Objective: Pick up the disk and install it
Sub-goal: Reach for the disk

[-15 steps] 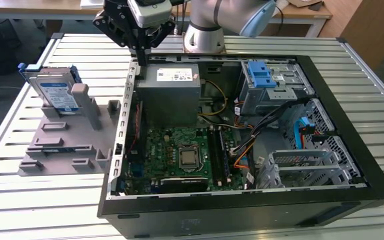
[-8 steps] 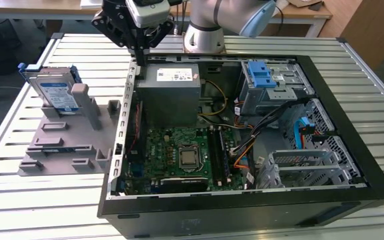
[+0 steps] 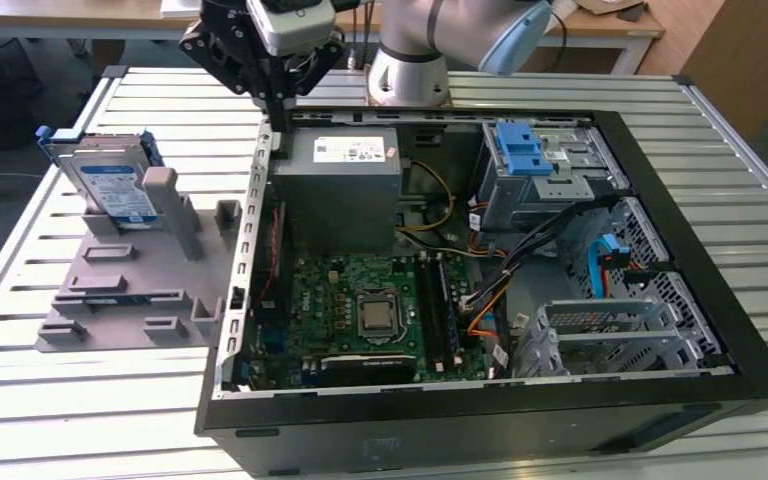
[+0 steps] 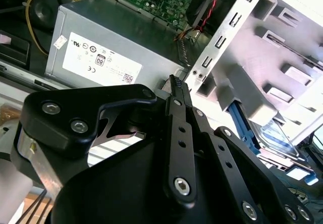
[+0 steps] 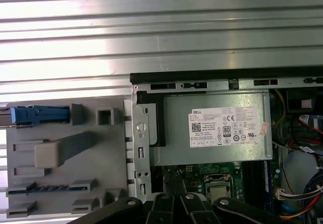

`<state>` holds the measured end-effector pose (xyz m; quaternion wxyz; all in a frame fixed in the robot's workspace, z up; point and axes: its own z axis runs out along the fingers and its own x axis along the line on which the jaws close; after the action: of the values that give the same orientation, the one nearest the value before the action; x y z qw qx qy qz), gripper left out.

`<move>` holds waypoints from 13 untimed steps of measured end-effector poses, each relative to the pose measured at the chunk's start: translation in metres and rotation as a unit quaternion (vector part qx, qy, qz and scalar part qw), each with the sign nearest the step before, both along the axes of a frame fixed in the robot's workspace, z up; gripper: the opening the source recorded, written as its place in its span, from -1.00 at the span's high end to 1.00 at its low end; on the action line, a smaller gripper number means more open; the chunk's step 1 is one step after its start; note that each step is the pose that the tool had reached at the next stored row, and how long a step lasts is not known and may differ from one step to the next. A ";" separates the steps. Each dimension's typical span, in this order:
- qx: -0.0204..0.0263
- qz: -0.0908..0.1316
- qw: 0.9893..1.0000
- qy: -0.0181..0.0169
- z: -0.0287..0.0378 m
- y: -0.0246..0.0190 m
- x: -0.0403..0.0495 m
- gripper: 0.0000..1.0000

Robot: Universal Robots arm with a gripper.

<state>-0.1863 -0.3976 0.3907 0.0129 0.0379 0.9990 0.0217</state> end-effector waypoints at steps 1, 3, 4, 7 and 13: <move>0.000 0.000 1.000 0.000 0.0000 0.0000 -0.0004 0.79; 0.000 0.000 1.000 0.000 -0.0001 0.0000 -0.0011 0.79; 0.000 0.000 1.000 0.000 -0.0002 0.0000 -0.0015 0.79; 0.000 0.000 1.000 0.000 -0.0003 0.0001 -0.0028 0.79; 0.000 0.000 1.000 0.001 -0.0007 0.0005 -0.0074 0.79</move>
<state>-0.1938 -0.3971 0.3900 0.0123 0.0379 0.9990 0.0217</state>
